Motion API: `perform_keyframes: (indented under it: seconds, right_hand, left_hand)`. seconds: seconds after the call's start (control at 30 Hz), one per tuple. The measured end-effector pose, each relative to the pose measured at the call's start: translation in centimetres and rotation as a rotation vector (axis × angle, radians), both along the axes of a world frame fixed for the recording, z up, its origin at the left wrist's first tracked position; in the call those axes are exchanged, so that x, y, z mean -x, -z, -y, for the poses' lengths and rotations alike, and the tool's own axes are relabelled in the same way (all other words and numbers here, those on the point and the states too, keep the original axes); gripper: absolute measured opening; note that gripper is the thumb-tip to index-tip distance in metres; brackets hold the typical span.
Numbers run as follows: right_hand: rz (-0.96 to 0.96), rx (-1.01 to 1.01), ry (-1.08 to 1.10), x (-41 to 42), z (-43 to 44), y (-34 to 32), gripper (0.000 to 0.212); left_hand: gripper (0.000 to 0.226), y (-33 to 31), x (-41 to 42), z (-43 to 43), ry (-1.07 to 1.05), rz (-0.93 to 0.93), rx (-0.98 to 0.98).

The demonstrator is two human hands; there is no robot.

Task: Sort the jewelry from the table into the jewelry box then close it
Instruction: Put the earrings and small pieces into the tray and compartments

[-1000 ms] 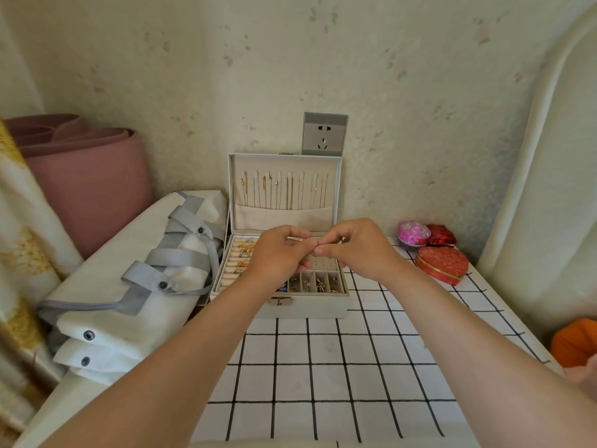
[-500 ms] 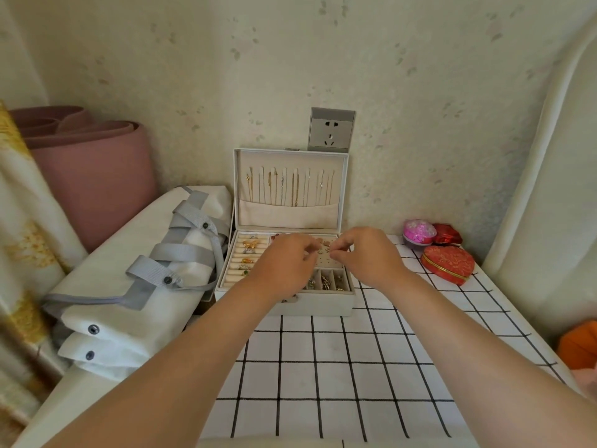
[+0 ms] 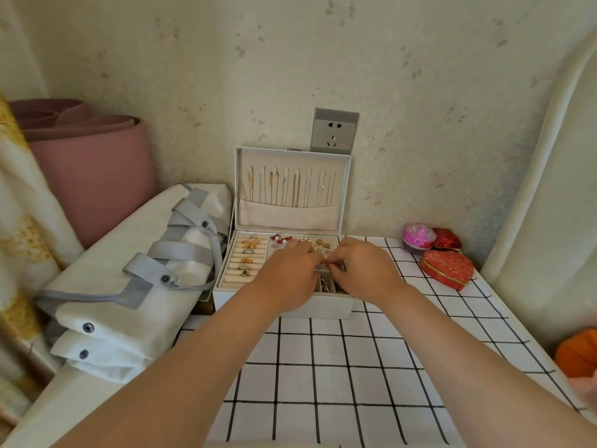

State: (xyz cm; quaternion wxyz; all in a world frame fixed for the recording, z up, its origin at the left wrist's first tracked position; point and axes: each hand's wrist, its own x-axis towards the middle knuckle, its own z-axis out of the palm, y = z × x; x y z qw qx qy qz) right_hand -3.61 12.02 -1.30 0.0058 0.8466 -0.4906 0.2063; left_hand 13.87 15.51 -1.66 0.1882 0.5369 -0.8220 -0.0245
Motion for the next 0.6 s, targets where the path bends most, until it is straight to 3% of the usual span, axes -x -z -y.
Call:
perform_keyframes:
  seconds: [0.27,0.43,0.6]
  right_hand:
    - [0.061,-0.125,-0.015,0.5,-0.2,-0.3,0.026]
    - [0.278,-0.219,0.030,1.9,0.1,-1.6,0.022]
    - [0.231,-0.340,0.075,5.6,-0.6,-2.6,0.018]
  left_hand:
    - [0.034,0.2,0.1,0.2,-0.016,0.026,0.032]
    - [0.043,-0.1,0.3,0.1,-0.029,0.054,0.020]
    - [0.041,-1.0,2.0,-0.6,0.039,0.008,0.093]
